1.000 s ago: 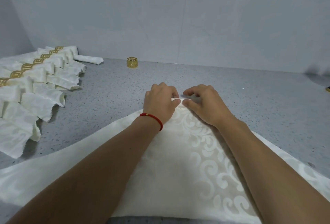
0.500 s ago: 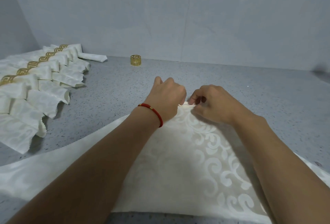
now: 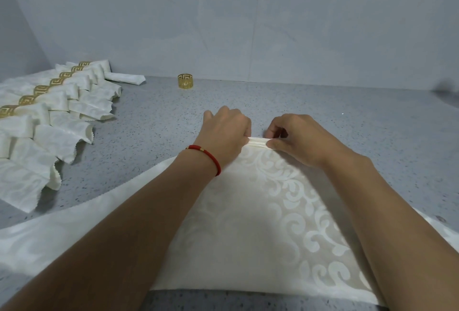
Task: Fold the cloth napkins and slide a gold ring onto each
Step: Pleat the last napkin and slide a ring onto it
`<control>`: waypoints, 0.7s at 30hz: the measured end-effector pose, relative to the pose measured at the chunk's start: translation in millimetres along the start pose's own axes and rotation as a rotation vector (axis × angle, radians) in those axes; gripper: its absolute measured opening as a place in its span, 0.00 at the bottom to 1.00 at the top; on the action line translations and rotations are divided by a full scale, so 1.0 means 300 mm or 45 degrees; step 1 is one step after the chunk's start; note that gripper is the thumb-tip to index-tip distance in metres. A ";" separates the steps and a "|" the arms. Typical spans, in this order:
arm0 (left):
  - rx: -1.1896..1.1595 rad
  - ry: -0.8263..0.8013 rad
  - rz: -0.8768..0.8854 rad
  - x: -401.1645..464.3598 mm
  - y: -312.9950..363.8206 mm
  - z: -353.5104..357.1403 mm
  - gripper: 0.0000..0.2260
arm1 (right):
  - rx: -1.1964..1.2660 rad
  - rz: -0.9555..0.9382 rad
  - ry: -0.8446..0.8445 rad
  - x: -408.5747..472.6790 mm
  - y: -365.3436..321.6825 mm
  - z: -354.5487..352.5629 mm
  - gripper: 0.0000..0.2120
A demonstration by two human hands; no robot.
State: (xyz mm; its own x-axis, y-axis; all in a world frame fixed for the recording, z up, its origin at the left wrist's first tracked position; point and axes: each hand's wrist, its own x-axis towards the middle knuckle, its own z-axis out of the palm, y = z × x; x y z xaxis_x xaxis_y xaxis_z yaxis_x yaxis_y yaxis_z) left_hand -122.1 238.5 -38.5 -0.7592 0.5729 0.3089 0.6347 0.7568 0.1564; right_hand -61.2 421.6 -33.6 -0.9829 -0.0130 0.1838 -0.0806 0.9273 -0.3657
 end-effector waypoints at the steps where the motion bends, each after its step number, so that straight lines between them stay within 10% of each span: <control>1: 0.062 0.027 0.025 -0.004 0.004 0.001 0.07 | -0.009 -0.006 0.005 -0.002 -0.005 0.000 0.03; 14: 0.099 -0.346 0.175 -0.015 0.021 -0.076 0.12 | -0.200 -0.056 -0.241 -0.028 -0.081 -0.037 0.10; 21: -0.276 -0.135 0.034 -0.038 -0.027 -0.027 0.13 | -0.078 -0.027 -0.182 -0.032 -0.048 -0.020 0.05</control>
State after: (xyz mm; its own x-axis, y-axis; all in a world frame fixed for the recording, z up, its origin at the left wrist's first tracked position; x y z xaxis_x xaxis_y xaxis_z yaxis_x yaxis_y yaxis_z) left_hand -117.6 223.3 -35.6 -0.7454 0.6303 0.2170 0.6621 0.6621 0.3511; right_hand -49.5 410.6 -24.6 -0.9950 -0.0820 0.0577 -0.0958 0.9473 -0.3057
